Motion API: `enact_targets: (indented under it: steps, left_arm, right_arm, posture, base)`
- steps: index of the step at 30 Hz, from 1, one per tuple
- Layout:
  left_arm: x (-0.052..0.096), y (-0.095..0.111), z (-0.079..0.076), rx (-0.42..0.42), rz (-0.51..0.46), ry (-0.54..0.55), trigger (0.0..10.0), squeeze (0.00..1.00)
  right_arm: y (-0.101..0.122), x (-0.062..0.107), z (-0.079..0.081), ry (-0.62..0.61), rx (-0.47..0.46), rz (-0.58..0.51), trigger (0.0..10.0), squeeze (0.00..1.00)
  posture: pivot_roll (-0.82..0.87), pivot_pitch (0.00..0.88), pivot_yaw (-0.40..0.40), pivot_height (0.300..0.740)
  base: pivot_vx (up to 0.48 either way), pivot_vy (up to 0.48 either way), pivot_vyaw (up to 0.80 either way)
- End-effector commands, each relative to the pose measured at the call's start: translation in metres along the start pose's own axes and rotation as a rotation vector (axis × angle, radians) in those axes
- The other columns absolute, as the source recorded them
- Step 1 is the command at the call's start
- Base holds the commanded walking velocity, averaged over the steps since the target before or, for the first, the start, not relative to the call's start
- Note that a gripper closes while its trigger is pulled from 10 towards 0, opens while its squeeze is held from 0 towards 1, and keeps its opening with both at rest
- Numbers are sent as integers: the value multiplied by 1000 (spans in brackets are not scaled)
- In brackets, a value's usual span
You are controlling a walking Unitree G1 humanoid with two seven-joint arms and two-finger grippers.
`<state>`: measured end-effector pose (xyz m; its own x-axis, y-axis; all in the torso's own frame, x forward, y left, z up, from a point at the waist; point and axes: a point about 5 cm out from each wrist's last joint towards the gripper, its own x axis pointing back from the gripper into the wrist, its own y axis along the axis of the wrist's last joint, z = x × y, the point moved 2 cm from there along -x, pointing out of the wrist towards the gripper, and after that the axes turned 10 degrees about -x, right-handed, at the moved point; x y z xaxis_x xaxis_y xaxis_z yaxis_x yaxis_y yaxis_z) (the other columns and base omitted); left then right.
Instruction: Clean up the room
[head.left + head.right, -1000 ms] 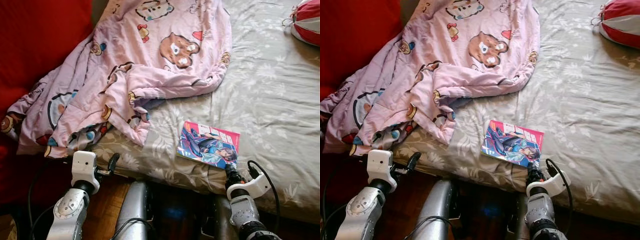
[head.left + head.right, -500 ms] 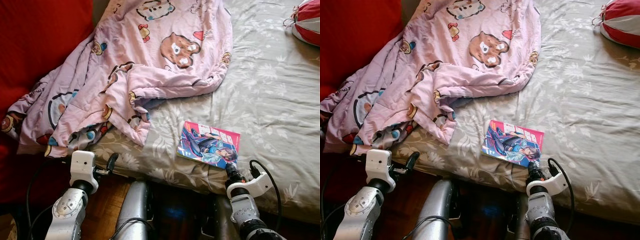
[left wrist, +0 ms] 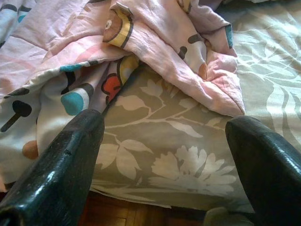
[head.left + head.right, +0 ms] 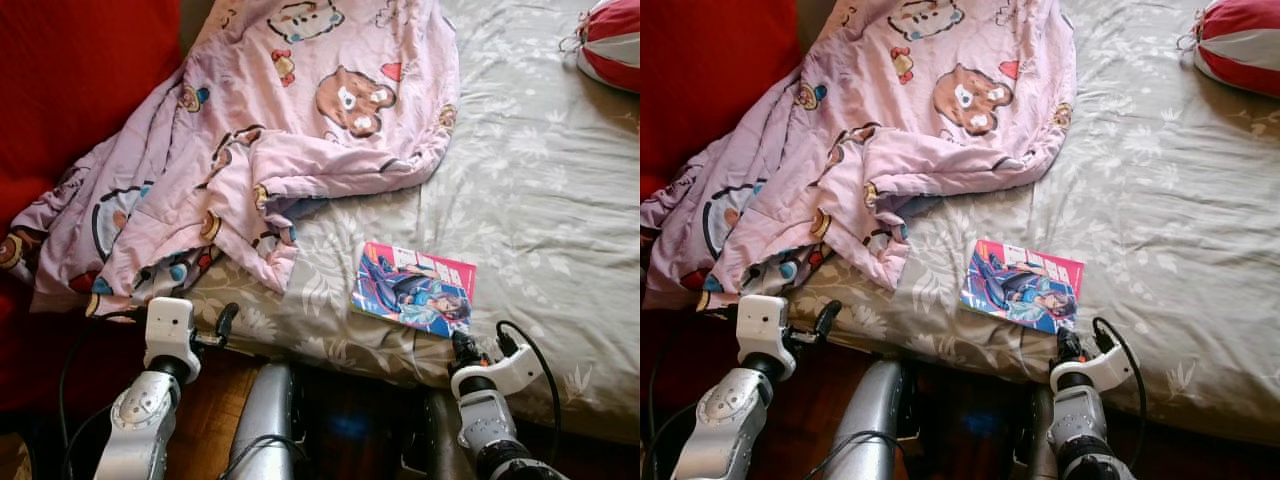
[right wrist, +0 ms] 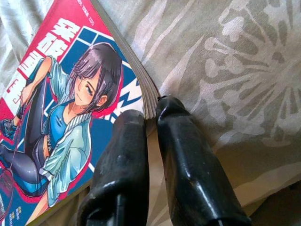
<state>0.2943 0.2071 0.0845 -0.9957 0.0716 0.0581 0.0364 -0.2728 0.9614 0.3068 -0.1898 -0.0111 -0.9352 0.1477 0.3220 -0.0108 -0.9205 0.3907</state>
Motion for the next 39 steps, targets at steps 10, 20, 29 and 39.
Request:
enact_targets:
  steps: [10,20,29,39]
  left_arm:
    - [-11,-12,-6,18,26,21,10000,0]
    - [-33,-10,-15,65,5,40,10000,0]
    - [-47,-6,-15,87,-2,63,10000,0]
    - [-44,-23,-8,73,49,80,10000,0]
  right_arm:
    - [-3,1,32,178,287,-91,0,0]
    - [6,15,42,282,621,-189,10000,0]
    - [39,13,61,290,714,-338,10000,0]
    - [37,10,84,355,777,-344,10000,0]
  posture:
    - [166,226,49,600]
    - [70,157,8,600]
    - [35,106,-17,623]
    - [34,88,-15,683]
  base:
    - [0,0,0]
    - [0,0,0]
    - [0,0,0]
    - [0,0,0]
